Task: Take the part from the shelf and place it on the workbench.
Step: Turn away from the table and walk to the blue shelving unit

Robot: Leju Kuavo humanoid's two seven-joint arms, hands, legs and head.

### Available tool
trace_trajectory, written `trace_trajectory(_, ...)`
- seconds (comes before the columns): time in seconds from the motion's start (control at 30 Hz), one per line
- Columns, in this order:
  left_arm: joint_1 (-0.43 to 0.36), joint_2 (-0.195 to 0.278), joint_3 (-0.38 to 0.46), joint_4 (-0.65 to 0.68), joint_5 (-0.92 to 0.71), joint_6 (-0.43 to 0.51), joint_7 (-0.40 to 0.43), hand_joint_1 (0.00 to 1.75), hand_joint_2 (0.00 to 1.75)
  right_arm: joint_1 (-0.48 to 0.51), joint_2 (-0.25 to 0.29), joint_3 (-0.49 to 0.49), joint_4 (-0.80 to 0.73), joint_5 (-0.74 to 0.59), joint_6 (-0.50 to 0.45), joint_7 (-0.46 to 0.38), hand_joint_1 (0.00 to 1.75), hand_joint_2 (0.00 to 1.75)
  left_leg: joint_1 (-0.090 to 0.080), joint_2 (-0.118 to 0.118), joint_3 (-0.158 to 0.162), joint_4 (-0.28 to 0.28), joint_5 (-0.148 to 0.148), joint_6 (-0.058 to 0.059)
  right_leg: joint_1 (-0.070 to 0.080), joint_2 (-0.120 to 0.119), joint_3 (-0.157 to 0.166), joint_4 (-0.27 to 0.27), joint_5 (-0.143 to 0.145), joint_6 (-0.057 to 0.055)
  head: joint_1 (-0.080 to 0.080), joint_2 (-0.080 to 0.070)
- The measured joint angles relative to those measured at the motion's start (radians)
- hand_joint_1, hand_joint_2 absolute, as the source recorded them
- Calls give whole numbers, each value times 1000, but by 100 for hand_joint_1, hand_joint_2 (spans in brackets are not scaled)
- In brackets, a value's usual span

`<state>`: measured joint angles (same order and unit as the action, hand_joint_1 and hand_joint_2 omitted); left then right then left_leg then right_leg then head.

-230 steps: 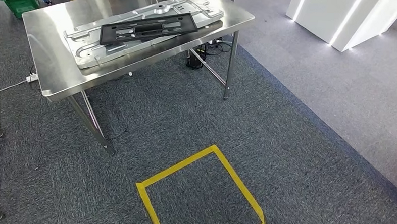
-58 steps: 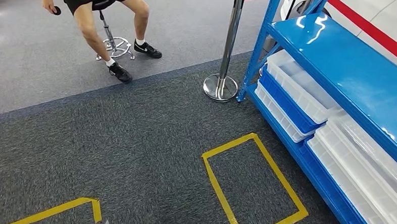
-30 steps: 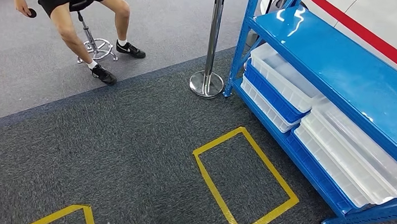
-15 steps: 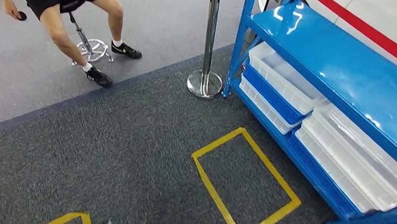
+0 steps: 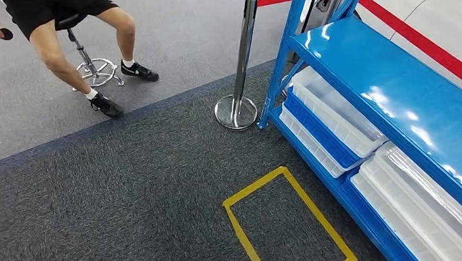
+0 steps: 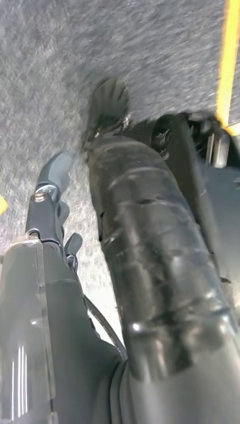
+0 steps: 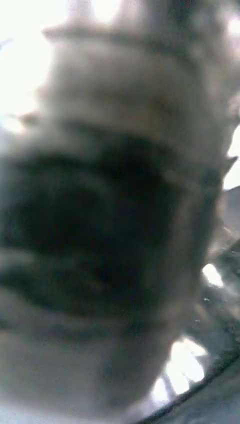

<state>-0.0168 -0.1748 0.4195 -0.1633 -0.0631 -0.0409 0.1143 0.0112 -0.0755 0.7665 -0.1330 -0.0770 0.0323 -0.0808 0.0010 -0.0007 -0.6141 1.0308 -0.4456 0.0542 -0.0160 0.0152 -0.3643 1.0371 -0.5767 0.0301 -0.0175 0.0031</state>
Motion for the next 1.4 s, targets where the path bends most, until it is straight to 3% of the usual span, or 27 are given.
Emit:
trace_trajectory(0.07,5,0,0,0,0,0,0,0,0,1,0,0,0,-3,2,0,0,0,1,0,60,-38,-19,8,2,-4,-113,157,25,-2,2,0)
trace_trajectory(0.1,5,0,0,0,0,0,1,0,0,2,0,0,0,-5,4,1,0,0,-1,1,90,-54,-30,10,3,-5,-176,218,3,-3,3,0)
trace_trajectory(0.13,4,0,0,0,0,0,1,0,0,3,0,-1,0,-7,6,2,0,0,-2,0,122,-69,-43,11,4,-5,-231,252,-40,-3,3,0)
trace_trajectory(0.2,4,0,0,0,0,0,2,0,0,7,0,-1,0,-12,9,3,0,0,-7,1,194,-95,-77,12,6,-6,-310,242,-120,-6,5,0)
trace_trajectory(0.23,5,0,0,0,0,0,2,0,0,9,0,-1,0,-14,10,3,0,0,-11,2,231,-105,-96,12,8,-8,-335,207,-119,-10,6,0)
trace_trajectory(0.27,5,0,0,0,0,0,2,0,0,11,0,-1,0,-15,12,3,0,0,-13,6,265,-114,-117,12,11,-12,-353,155,-67,-18,6,0)
trace_trajectory(0.33,4,-1,0,1,0,0,2,0,0,16,-1,-2,1,-16,15,2,0,0,-18,13,321,-125,-163,10,27,-26,-371,42,130,-36,5,0)
trace_trajectory(0.37,2,-2,0,2,0,0,3,0,0,15,-2,-2,1,-16,15,2,0,0,-19,15,344,-133,-185,7,35,-31,-371,9,206,-43,4,0)
trace_trajectory(0.4,-1,-3,0,2,0,0,3,0,0,14,-2,-2,2,-17,16,2,0,0,-18,16,363,-134,-197,3,42,-30,-367,-6,242,-46,3,0)
trace_trajectory(0.43,-5,-3,0,2,0,0,3,0,0,10,-2,-2,1,-17,16,2,0,0,-16,17,369,-123,-196,-2,46,-24,-357,-2,234,-50,2,0)
trace_trajectory(0.53,-16,-4,0,2,0,-1,3,0,0,7,-2,-2,1,-16,16,2,0,0,-8,18,331,-7,-141,-13,44,-10,-318,-8,202,-68,3,0)
trace_trajectory(0.67,-17,-5,0,2,0,-1,3,0,0,8,-2,-2,1,-16,16,3,0,0,-7,14,279,88,-118,-16,42,-9,-293,-14,184,-75,3,0)
trace_trajectory(0.7,-16,-5,0,2,0,-1,2,0,0,8,-2,-2,1,-16,16,4,0,0,-6,12,226,149,-138,-19,40,-4,-268,-20,167,-78,3,0)
trace_trajectory(0.73,-14,-5,0,2,0,-2,3,0,0,9,-2,-2,1,-16,16,4,0,0,-2,10,150,201,-193,-24,36,9,-227,-26,138,-79,3,0)
trace_trajectory(0.8,-7,-5,0,2,0,-1,5,0,0,10,-2,-2,2,-16,16,6,0,0,8,6,4,221,-291,-39,25,48,-133,-37,70,-74,3,0)
trace_trajectory(0.83,-4,-4,0,2,0,-1,5,0,0,10,-1,-2,2,-16,16,6,0,0,10,-1,-41,177,-270,-46,19,66,-96,-38,39,-68,2,0)
trace_trajectory(0.93,7,0,0,6,-1,1,7,0,0,10,0,-2,3,-15,17,7,0,0,11,-44,-99,43,10,-51,11,100,-44,-36,-28,-49,-3,0)
trace_trajectory(0.97,8,2,0,7,-2,2,8,0,0,10,0,-2,3,-15,17,7,0,0,9,-50,-99,27,56,-46,10,109,-33,-33,-37,-42,-4,0)
trace_trajectory(1.03,3,1,1,7,-3,2,9,0,0,10,0,-2,3,-15,17,7,0,0,7,-38,-68,18,52,-32,8,109,-40,9,-14,-32,-4,0)
trace_trajectory(1.1,0,-1,1,7,-3,1,8,0,0,9,-1,-2,3,-15,18,7,0,0,7,-21,-26,-6,33,-20,9,61,-106,122,41,-24,-1,0)
trace_trajectory(1.13,-1,-1,1,7,-4,1,8,0,0,8,-2,-2,3,-15,18,7,0,0,7,-15,-1,-18,20,-17,10,30,-153,182,48,-20,0,0)
trace_trajectory(1.17,-2,-1,1,7,-5,1,8,0,0,7,-2,-2,3,-15,18,7,0,0,6,-7,28,-30,5,-15,11,8,-199,225,26,-17,1,0)
trace_trajectory(1.2,-2,-1,1,7,-6,1,8,0,0,7,-2,-2,3,-16,19,7,0,0,4,2,59,-41,-12,-14,12,-3,-239,247,-19,-15,1,0)
trace_trajectory(1.27,-1,-1,1,7,-10,1,7,0,0,9,-2,-2,3,-16,19,6,0,0,1,18,125,-57,-46,-14,13,-10,-294,233,-120,-16,1,0)
trace_trajectory(1.3,-1,-1,1,7,-11,1,5,0,0,10,-2,-2,3,-16,19,6,0,0,-1,26,158,-62,-66,-15,15,-12,-310,200,-136,-21,1,0)
trace_trajectory(1.33,-1,-1,1,7,-11,1,2,0,0,11,-2,-2,3,-16,20,6,0,0,-3,34,187,-65,-87,-15,20,-19,-321,153,-103,-32,1,0)
trace_trajectory(1.4,-1,-3,1,8,-12,1,-2,0,0,15,-5,-3,5,-16,20,6,0,0,-10,48,235,-65,-133,-17,38,-45,-337,61,77,-60,-2,0)
